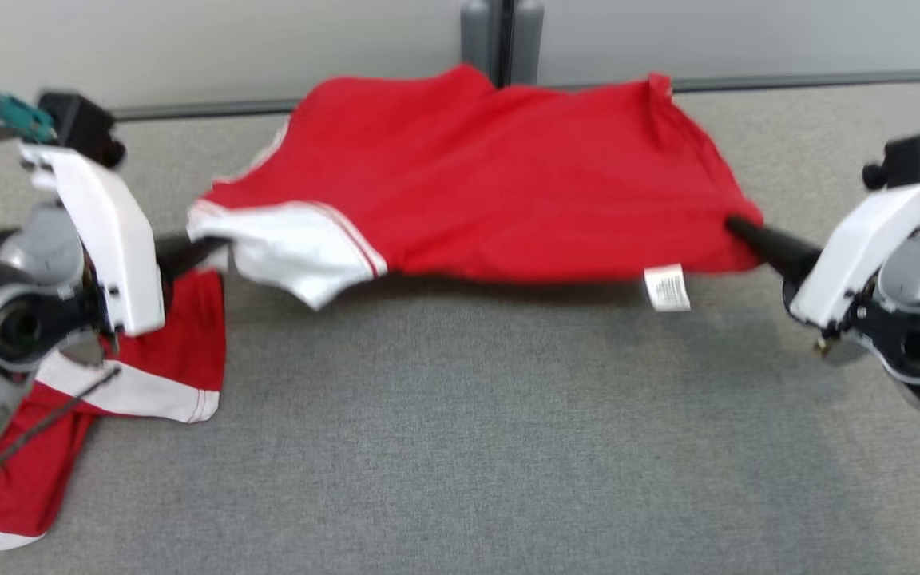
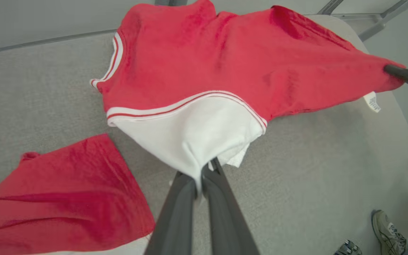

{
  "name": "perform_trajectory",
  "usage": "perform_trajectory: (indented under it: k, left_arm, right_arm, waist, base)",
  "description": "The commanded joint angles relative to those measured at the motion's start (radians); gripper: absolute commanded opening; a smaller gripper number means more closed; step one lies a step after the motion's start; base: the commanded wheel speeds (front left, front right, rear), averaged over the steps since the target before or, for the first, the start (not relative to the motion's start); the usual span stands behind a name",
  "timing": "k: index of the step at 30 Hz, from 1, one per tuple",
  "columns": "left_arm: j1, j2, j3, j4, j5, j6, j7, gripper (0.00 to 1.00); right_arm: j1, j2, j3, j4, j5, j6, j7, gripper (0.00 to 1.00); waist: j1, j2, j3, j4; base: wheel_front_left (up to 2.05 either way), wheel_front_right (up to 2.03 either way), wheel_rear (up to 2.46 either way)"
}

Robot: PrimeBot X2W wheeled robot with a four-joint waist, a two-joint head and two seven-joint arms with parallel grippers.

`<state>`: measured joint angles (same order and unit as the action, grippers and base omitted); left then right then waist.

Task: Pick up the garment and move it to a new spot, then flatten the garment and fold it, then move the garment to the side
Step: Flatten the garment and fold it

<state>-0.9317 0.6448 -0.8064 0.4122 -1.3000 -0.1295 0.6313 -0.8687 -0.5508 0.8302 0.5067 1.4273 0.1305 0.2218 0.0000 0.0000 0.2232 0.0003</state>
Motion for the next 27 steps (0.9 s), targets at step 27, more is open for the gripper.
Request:
perform_trajectory:
  k: [27]
  left_arm:
    - [0.443, 0.396, -0.146, -0.783, -0.291, 0.254, 0.375, 0.0]
  right_arm:
    - [0.376, -0.442, 0.147, -0.342, 0.117, 0.0, 0.364, 0.0]
  waist:
    - [0.0, 0.0, -0.162, -0.032]
  base:
    - [0.0, 0.0, 0.0]
